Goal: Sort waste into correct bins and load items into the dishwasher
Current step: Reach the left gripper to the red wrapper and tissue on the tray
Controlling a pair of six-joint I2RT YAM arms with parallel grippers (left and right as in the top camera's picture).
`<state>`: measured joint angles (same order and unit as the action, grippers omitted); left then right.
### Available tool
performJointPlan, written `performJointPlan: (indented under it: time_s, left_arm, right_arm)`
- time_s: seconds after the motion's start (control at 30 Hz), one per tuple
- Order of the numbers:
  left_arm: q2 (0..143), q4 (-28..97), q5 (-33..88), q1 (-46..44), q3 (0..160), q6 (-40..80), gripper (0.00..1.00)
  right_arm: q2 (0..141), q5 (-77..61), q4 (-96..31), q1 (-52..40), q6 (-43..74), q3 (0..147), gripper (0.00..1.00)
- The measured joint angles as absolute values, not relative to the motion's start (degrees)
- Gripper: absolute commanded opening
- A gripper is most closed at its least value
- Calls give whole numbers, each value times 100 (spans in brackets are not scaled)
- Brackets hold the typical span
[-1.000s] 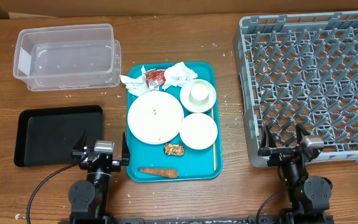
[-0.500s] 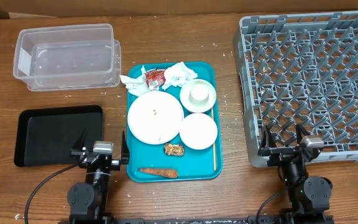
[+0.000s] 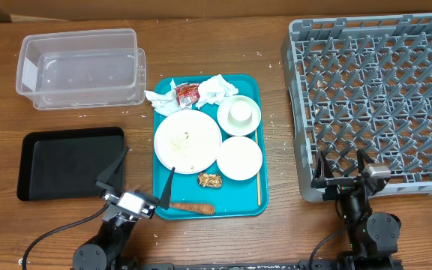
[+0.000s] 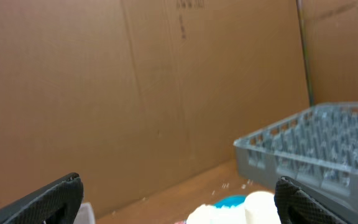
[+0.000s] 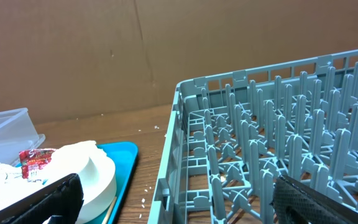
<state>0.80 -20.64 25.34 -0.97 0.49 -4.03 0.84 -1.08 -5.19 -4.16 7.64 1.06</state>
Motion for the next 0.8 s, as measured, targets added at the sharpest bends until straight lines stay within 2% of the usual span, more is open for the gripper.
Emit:
performJointPlan:
  time_s: [0.2,0.37,0.63,0.8]
  left_arm:
    - [224,-2064,2536,-97,132,-43,100]
    - [1061,-1957,2622,-97,637,54,100]
    - [3634,-1192,3380,-97,2641,-8,100]
    - [5264,-1203,4254,-97,3970,-16,100]
  right_arm:
    - [84,-108,-515,-416,764,106,100]
    - [84,-106,-517,-416,766,106,100]
    - [80,-106,-515,-416,768,106,100]
    - [78,-106,-517,-416,766,106,100]
